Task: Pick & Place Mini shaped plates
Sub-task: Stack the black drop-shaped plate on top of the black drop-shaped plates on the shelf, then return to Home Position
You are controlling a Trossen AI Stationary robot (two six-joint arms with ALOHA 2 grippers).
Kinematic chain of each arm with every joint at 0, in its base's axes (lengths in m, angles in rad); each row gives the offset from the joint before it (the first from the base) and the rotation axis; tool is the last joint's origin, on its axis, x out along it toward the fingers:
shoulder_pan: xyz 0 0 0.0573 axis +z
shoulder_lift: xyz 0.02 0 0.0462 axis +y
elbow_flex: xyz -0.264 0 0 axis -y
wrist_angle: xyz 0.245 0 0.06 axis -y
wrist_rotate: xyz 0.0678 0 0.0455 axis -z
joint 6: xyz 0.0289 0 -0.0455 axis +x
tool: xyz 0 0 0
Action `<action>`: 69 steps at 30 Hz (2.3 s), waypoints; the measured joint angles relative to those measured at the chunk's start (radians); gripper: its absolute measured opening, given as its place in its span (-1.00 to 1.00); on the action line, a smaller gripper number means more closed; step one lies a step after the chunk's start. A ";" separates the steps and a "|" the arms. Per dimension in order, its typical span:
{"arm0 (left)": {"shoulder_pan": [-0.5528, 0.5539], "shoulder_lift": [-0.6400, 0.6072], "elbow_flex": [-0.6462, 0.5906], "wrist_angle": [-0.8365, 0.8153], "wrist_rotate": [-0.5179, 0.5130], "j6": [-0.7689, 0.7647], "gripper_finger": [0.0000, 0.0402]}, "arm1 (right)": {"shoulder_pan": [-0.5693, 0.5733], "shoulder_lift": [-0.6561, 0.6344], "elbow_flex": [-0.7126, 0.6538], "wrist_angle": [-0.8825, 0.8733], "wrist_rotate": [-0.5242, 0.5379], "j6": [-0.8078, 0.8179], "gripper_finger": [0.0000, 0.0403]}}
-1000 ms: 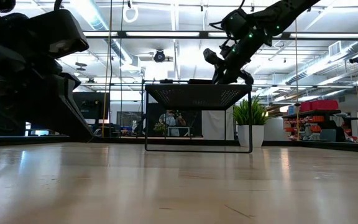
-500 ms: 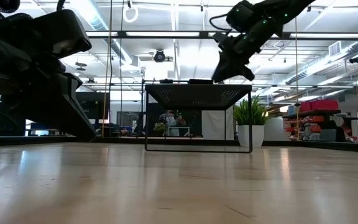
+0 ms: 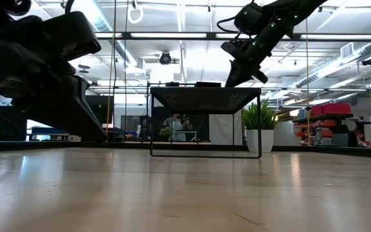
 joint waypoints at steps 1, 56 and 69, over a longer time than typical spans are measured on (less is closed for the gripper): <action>0.000 0.000 0.000 0.001 0.000 0.000 -0.99 | 0.000 0.000 0.000 0.003 0.000 0.000 -0.94; -0.003 0.000 0.000 0.125 0.005 -0.036 -0.99 | 0.709 -0.708 -0.536 0.293 -0.017 -0.074 -0.97; 0.089 -0.059 0.000 0.195 0.134 -0.007 -0.99 | 0.724 -1.143 -0.959 0.536 -0.008 -0.005 -0.97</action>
